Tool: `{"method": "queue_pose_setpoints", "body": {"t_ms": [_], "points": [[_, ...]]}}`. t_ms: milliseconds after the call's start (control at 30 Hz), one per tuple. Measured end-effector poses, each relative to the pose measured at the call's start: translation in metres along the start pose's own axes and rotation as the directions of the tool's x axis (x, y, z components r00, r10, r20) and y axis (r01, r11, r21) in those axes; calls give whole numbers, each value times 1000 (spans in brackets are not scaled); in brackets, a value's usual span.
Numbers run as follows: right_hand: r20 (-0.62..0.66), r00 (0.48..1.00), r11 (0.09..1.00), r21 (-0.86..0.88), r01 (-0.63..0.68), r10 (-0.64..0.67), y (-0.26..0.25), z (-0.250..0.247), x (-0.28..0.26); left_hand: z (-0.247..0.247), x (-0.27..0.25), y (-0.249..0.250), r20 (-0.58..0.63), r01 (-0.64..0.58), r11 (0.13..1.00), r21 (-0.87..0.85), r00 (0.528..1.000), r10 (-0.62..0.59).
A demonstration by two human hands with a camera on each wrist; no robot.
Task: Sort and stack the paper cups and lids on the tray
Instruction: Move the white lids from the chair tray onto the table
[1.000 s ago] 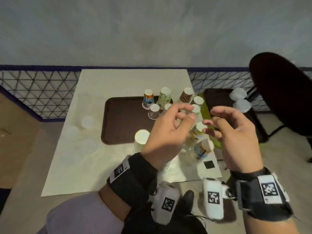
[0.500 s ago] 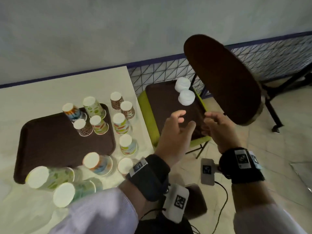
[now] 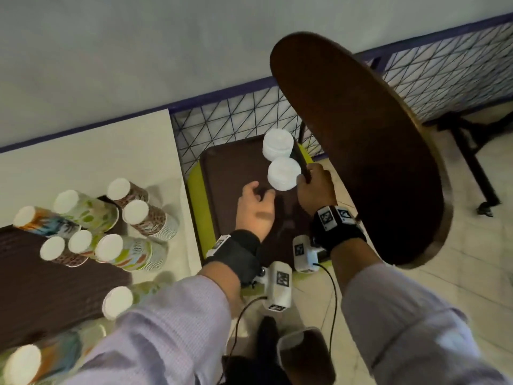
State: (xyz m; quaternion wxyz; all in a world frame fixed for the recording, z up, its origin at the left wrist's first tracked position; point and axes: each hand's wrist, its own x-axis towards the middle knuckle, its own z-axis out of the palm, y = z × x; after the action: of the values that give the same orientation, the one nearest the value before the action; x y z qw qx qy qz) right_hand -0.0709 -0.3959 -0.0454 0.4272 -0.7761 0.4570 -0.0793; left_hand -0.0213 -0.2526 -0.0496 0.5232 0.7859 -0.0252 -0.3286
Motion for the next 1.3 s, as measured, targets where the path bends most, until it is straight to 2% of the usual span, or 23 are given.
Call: {"method": "queue_pose_setpoints", "body": {"t_ms": [167, 367, 533, 700, 800, 967, 1067, 1167, 1200, 1267, 1300], "points": [[15, 1000, 993, -113, 15, -14, 6, 23, 36, 8, 36, 2, 45, 30, 999, 24, 998, -31], [68, 998, 992, -124, -2, 11, 9, 45, 65, 12, 65, 6, 124, 115, 992, 50, 985, -121], [135, 987, 966, -252, -55, 92, 13, 53, 77, 7, 75, 10, 178, 195, 976, -101, 968, -175], [179, 966, 974, -161, -160, 188, 20, 63, 75, 2, 82, 5, 159, 250, 944, -215, 963, -219], [202, 965, 986, -1, -168, 164, 21, 69, 71, 1, 82, 2, 140, 249, 934, -255, 966, -219], [293, 946, 944, 250, -216, 139, 10, 73, 62, 2, 79, 1, 94, 220, 919, -326, 975, -200], [367, 927, 939, 287, -192, 78, -1, 71, 54, 2, 78, 1, 79, 184, 928, -325, 983, -167], [441, 897, 984, 171, -42, -39, -7, 60, 58, -4, 78, 2, 39, 136, 932, -337, 991, -130], [440, 896, 984, 176, -27, -55, -14, 55, 57, -6, 78, 2, 17, 108, 933, -344, 994, -109], [329, 923, 960, 255, 118, -201, -19, 52, 64, -13, 78, 5, -43, 57, 948, -314, 996, -74], [228, 946, 955, 239, 175, -230, -23, 52, 69, -16, 78, 5, -77, 34, 957, -289, 995, -59]]}}
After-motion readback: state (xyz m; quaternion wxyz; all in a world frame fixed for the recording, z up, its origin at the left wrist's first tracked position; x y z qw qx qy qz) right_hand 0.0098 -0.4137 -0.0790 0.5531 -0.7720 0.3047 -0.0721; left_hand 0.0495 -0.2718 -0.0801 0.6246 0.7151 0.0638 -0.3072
